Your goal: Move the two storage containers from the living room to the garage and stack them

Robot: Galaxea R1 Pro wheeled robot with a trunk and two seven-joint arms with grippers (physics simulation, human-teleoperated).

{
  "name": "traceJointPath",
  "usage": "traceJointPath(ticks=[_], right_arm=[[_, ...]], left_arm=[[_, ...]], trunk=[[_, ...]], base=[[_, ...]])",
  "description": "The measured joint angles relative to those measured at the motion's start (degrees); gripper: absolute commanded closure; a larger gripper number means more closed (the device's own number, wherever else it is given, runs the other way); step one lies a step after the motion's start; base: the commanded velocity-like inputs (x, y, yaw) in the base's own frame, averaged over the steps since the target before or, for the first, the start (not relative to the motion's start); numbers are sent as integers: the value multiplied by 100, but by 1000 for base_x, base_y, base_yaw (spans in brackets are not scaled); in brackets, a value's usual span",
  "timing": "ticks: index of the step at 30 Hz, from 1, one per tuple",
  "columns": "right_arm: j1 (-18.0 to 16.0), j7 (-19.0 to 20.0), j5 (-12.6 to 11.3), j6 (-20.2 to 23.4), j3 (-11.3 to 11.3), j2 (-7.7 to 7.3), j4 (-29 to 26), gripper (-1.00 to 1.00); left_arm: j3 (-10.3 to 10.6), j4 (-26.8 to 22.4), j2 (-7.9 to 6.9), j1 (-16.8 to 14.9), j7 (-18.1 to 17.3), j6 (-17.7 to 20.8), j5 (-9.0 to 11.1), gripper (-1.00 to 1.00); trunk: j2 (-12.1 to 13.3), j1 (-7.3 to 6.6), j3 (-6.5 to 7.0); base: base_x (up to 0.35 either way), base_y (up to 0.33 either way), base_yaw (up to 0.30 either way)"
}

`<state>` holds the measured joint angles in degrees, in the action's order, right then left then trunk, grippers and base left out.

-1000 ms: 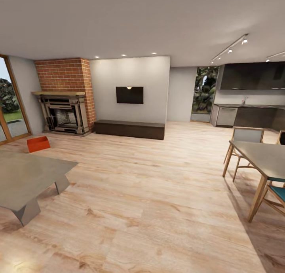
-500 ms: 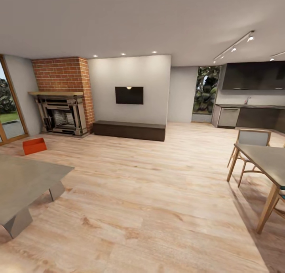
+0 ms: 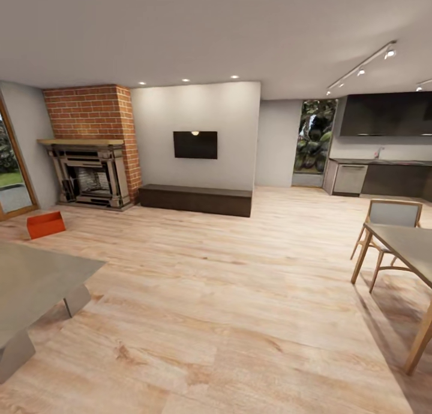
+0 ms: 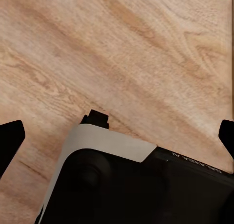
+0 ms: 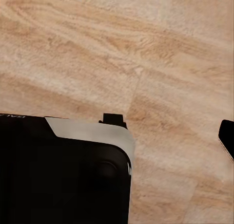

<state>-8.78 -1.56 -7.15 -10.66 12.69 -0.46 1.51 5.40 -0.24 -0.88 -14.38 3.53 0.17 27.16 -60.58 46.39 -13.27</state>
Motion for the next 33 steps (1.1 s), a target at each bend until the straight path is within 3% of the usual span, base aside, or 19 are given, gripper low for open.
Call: traceJointPath(ticks=[33], right_arm=[[-2, 0, 0, 0, 0, 0, 0, -100]], left_arm=[[1, 0, 0, 0, 0, 0, 0, -100]], trunk=[[0, 0, 0]], base=[[322, 0, 0]])
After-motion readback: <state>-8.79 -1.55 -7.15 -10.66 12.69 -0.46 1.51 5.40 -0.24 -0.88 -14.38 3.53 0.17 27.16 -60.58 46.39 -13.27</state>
